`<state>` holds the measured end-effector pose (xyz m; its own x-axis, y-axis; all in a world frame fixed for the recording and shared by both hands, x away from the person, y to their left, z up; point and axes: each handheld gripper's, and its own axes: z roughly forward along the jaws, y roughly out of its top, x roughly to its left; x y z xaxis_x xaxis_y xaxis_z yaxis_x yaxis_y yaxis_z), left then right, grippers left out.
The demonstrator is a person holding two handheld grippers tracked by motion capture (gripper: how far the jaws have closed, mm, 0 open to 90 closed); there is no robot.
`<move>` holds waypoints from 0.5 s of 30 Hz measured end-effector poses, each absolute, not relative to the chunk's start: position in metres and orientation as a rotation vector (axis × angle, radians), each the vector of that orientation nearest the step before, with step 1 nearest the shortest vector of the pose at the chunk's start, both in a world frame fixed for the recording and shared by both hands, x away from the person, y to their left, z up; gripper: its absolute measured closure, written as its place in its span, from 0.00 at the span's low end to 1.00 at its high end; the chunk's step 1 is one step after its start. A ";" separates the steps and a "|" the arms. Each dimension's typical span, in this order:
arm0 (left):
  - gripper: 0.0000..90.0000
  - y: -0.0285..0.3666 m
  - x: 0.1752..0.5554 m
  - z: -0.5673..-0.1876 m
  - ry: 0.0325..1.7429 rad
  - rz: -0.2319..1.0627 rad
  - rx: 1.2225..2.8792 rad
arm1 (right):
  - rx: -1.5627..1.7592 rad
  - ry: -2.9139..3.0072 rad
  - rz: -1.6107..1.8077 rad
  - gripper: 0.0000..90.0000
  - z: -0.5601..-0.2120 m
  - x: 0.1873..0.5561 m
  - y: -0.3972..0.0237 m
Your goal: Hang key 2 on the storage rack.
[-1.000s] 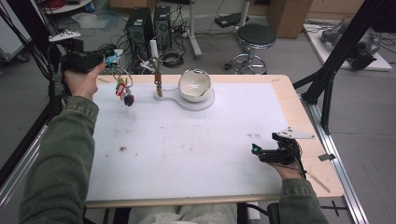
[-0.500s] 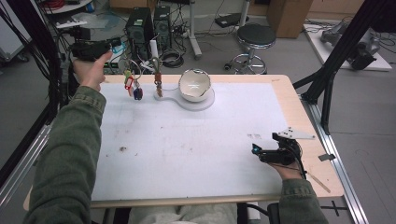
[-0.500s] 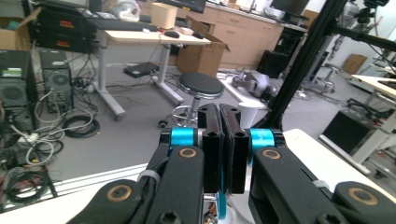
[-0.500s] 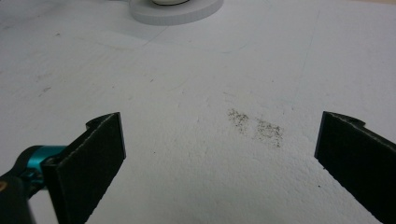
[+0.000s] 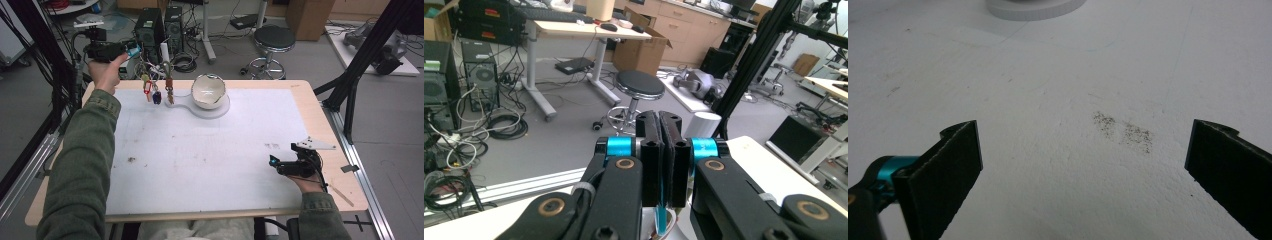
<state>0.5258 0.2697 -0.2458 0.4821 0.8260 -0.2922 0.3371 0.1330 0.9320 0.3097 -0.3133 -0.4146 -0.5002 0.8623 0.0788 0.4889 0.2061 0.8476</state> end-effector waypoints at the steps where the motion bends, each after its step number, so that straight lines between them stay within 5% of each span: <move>1: 0.97 0.270 0.527 -0.247 1.082 0.481 1.452 | 1.256 2.074 1.218 0.01 -0.415 0.310 -0.313; 15: 0.97 0.251 0.551 -0.253 1.095 0.428 1.437 | 1.257 2.086 1.222 0.01 -0.415 0.309 -0.314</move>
